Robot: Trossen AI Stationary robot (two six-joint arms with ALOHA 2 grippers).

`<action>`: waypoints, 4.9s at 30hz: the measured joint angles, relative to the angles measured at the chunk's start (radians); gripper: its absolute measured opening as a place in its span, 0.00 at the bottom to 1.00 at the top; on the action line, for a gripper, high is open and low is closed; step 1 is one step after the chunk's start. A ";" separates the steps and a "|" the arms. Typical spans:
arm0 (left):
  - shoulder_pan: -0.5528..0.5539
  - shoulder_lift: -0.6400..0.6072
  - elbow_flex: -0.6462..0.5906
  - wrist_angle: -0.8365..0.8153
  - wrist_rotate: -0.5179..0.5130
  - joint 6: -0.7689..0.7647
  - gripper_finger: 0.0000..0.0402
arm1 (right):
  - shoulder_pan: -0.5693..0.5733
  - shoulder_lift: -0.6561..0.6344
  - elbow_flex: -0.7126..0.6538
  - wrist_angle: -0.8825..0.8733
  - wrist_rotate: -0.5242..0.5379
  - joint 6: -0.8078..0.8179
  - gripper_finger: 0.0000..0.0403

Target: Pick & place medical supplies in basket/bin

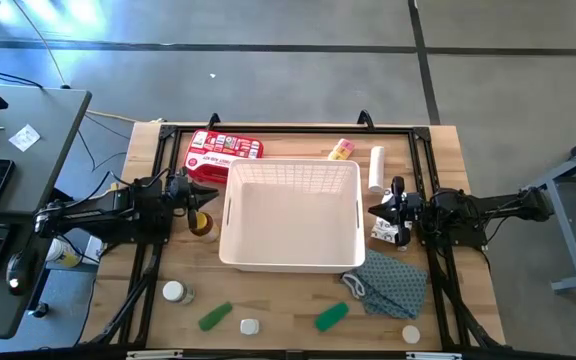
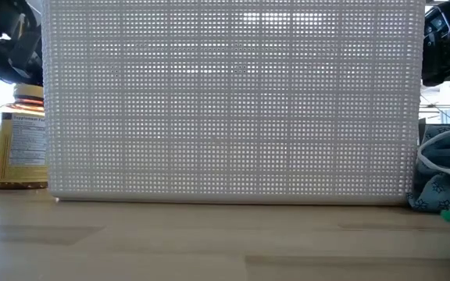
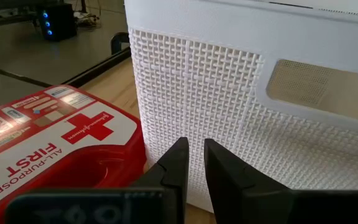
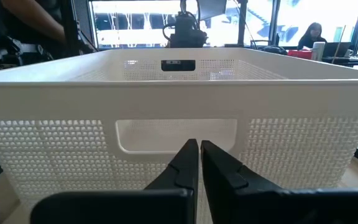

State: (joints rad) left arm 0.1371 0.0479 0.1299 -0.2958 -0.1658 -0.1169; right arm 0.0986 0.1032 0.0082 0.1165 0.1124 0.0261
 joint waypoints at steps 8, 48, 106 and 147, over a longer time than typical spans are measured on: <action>0.000 0.000 0.000 0.000 0.000 0.000 0.22 | 0.000 0.000 0.000 0.000 0.000 0.000 0.03; 0.000 0.000 0.000 0.000 0.000 0.000 0.22 | 0.000 0.000 0.000 0.000 0.000 0.000 0.03; 0.000 0.001 0.000 0.097 -0.005 -0.315 0.22 | -0.003 0.007 0.000 0.170 0.196 0.030 0.03; 0.000 0.350 0.662 -0.269 -0.031 -0.608 0.22 | -0.020 0.360 0.529 0.620 0.777 0.393 0.03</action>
State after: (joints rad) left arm 0.1371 0.3975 0.7922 -0.5650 -0.1969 -0.7249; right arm 0.0784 0.4633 0.5377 0.7361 0.8889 0.4191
